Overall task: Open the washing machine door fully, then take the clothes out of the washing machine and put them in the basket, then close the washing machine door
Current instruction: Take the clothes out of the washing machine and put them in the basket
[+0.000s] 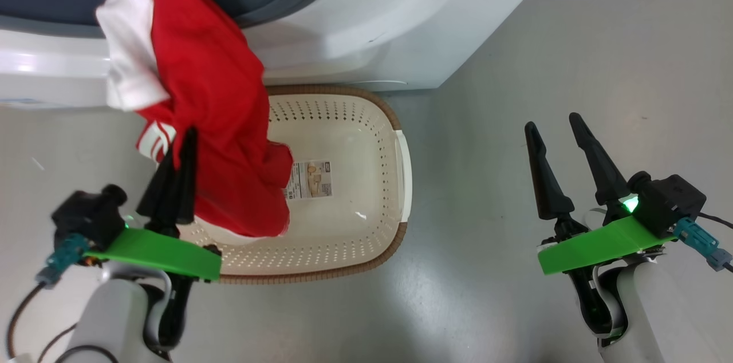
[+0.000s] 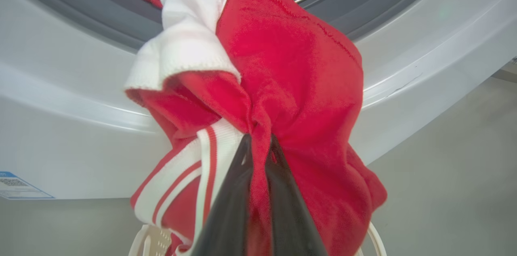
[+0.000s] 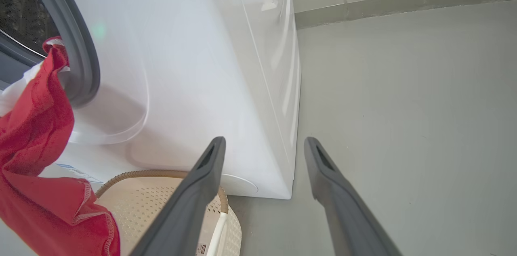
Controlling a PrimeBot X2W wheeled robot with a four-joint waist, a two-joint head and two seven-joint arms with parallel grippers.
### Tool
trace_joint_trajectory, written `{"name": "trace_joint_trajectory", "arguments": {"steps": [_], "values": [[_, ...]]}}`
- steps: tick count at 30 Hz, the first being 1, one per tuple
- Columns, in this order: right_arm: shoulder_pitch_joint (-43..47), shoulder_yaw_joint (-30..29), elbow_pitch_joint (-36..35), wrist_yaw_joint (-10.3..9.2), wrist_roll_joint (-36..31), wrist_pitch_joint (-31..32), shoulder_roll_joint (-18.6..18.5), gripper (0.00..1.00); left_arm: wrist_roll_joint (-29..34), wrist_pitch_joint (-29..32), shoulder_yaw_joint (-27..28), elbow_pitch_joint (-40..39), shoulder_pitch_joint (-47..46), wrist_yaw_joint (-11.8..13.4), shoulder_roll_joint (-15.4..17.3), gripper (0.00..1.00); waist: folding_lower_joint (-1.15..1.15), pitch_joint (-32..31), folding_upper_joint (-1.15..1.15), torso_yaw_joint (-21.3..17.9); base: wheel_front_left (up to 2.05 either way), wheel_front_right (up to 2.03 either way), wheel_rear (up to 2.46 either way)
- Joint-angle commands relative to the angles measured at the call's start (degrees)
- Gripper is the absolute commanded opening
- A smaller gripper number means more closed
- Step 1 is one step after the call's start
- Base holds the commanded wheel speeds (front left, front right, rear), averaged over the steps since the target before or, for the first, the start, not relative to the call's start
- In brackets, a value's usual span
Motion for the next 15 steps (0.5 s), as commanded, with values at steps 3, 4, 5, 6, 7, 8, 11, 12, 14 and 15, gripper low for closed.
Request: {"name": "trace_joint_trajectory", "arguments": {"steps": [3,4,5,6,7,8,11,12,14,15], "values": [[0.7,1.3,-1.3,0.28,-0.6,-0.4,0.0,1.0,-0.2,-0.3,0.5,2.7,0.8,-0.3,0.7,0.0,0.0,1.0,0.0,-0.2,0.0,0.0,0.0],[0.6,1.3,-1.4,0.28,-0.6,-0.4,0.0,1.0,-0.2,-0.3,0.3,3.9,0.5,-0.3,0.7,0.0,0.0,1.3,0.0,-0.3,0.0,0.0,0.0],[0.5,1.4,-1.4,0.28,-0.6,-0.4,0.0,1.0,-0.4,-0.3,0.1,5.3,0.1,-0.3,0.6,0.0,0.0,1.6,0.0,-0.4,0.0,0.0,0.0],[0.4,1.5,-1.5,0.28,-0.6,-0.4,0.0,1.0,-0.5,-0.3,-0.2,6.7,-0.3,-0.3,0.6,0.0,0.0,1.9,0.0,-0.6,0.0,0.0,0.0],[0.3,1.5,-1.5,0.28,-0.5,-0.4,0.0,1.0,-0.6,-0.3,-0.5,8.2,-0.8,-0.3,0.5,0.0,0.0,2.1,0.0,-0.7,0.0,0.0,0.0],[0.2,1.6,-1.5,0.28,-0.5,-0.4,0.0,1.0,-0.6,-0.3,-0.9,9.8,-1.2,-0.3,0.6,0.0,0.0,2.3,0.0,-0.9,0.0,0.0,0.0],[0.0,2.0,-1.6,0.28,-0.2,-0.4,0.0,1.0,-0.8,-0.3,-1.9,14.0,-2.9,-0.3,0.7,0.0,0.0,3.0,0.0,-1.5,0.0,0.0,0.0],[0.0,2.0,-1.6,0.28,-0.2,-0.4,0.0,1.0,-0.8,-0.3,-1.9,14.0,-2.9,-0.3,0.7,0.0,0.0,3.0,0.0,-1.5,0.0,0.0,0.0],[-0.1,2.2,-1.7,0.28,-0.1,-0.4,0.0,1.0,-0.8,-0.3,-2.6,16.6,-4.0,-0.3,0.9,0.0,0.0,3.6,0.0,-2.0,0.0,0.0,0.0],[-0.1,2.2,-1.7,0.28,-0.1,-0.4,0.0,1.0,-0.6,-0.3,-3.2,18.1,-4.6,-0.3,1.0,0.0,0.0,3.8,0.0,-2.2,0.0,0.0,0.0]]}}
